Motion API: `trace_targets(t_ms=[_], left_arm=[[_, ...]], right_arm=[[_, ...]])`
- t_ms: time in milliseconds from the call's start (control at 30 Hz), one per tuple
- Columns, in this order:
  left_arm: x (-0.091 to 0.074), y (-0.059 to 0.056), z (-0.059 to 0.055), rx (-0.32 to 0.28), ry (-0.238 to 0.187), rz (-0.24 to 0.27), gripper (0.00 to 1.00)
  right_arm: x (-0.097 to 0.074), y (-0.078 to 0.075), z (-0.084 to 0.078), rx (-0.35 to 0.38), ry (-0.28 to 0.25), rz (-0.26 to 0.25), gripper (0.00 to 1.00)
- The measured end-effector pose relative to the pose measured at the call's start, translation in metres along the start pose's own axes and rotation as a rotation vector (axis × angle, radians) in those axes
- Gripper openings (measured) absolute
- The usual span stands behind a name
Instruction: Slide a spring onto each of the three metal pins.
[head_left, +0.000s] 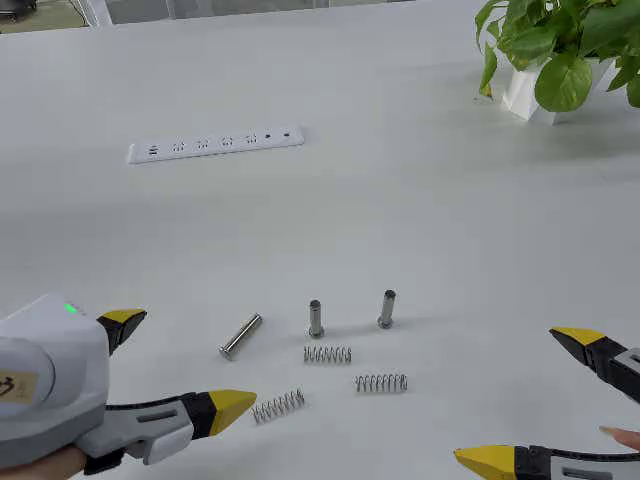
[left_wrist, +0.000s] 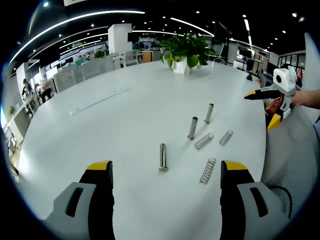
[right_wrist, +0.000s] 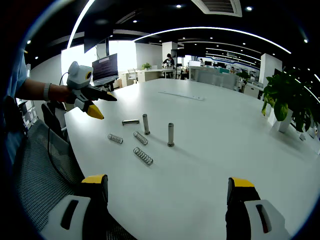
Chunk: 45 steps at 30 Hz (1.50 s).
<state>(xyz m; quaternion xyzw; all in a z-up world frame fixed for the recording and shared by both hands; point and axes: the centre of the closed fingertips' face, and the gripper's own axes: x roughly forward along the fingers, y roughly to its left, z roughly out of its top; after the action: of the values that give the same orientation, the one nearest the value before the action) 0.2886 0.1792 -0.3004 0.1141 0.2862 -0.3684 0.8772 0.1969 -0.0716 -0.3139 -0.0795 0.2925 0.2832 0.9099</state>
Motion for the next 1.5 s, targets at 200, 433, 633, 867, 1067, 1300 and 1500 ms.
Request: trace_targets(t_ms=[200, 433, 633, 867, 1067, 1300, 1500], left_arm=[[0.012, 0.002, 0.01, 0.071, 0.024, -0.043, 0.76], [0.027, 0.005, 0.022, 0.13, 0.062, -0.07, 0.72], [0.04, 0.002, 0.024, 0.136, 0.11, -0.081, 0.64], [0.053, 0.002, 0.015, 0.12, 0.165, -0.084, 0.43], [0.065, 0.005, 0.003, 0.092, 0.21, -0.086, 0.32], [0.074, 0.005, -0.005, 0.077, 0.248, -0.084, 0.25], [0.079, 0.006, -0.01, 0.055, 0.282, -0.078, 0.19]], right_arm=[[0.0, 0.0, -0.001, -0.006, 0.001, 0.002, 0.99], [0.001, 0.0, 0.0, -0.008, 0.0, 0.002, 0.99], [0.0, 0.0, 0.0, -0.003, -0.001, 0.0, 0.99], [0.0, -0.001, 0.0, 0.0, -0.003, -0.002, 0.98], [0.001, 0.0, -0.001, -0.006, 0.002, 0.005, 0.97], [0.001, 0.0, -0.001, -0.009, 0.005, 0.002, 0.97], [0.001, 0.0, -0.001, -0.01, 0.006, 0.001, 0.96]])
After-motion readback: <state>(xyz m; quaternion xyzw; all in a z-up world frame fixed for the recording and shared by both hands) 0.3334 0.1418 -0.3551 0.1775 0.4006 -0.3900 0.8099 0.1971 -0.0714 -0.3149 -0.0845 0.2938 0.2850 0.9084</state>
